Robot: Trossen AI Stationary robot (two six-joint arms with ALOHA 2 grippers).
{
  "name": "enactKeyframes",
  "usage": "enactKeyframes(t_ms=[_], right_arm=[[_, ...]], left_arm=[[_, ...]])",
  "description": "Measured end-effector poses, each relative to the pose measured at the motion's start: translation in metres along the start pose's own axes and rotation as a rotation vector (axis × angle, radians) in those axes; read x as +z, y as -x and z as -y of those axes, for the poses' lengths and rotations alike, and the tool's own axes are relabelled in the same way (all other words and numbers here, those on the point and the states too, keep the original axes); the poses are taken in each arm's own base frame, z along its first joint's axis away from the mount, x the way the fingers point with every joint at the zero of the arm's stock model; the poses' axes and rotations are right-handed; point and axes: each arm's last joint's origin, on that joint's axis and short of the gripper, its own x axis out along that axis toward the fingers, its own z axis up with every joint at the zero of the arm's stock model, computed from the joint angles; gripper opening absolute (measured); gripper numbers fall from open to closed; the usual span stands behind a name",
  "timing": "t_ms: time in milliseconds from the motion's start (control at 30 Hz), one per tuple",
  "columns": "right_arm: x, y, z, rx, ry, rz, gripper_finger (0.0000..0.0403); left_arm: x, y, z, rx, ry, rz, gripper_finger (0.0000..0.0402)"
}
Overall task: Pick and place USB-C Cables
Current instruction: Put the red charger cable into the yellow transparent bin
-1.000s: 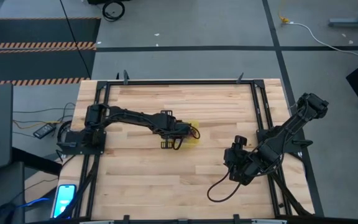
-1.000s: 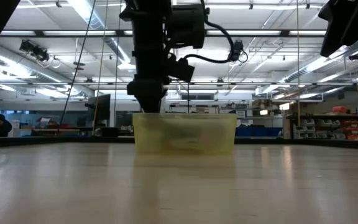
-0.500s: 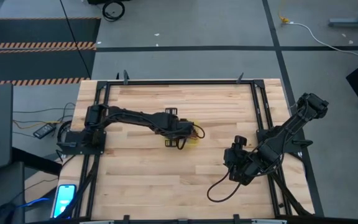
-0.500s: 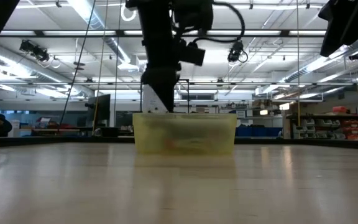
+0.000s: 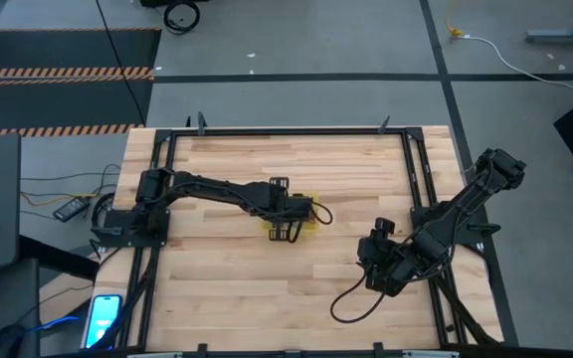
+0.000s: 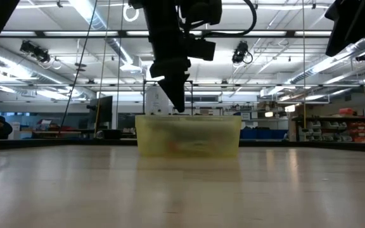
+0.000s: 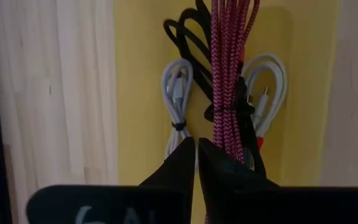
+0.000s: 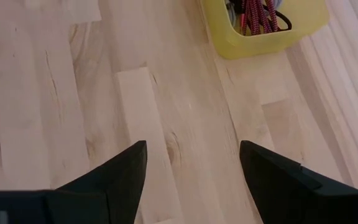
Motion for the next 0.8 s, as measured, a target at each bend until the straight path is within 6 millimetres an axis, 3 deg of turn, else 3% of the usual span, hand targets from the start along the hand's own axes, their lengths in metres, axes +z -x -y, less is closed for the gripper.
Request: enactKeyframes(t_ms=[267, 600, 800], right_arm=[[0.0, 0.0, 0.0, 0.002, -0.001, 0.002, 0.0264], [0.001, 0.0, -0.001, 0.008, -0.005, 0.007, 0.0264], [0.001, 0.0, -0.001, 0.006, 0.0, 0.006, 0.0264]], left_arm=[[0.0, -0.001, 0.0, -0.023, 0.028, -0.002, 0.0027], [-0.001, -0.035, 0.013, -0.047, 0.003, -0.082, 0.0027], [-0.002, -0.033, 0.011, -0.048, -0.01, -0.084, 0.0027]])
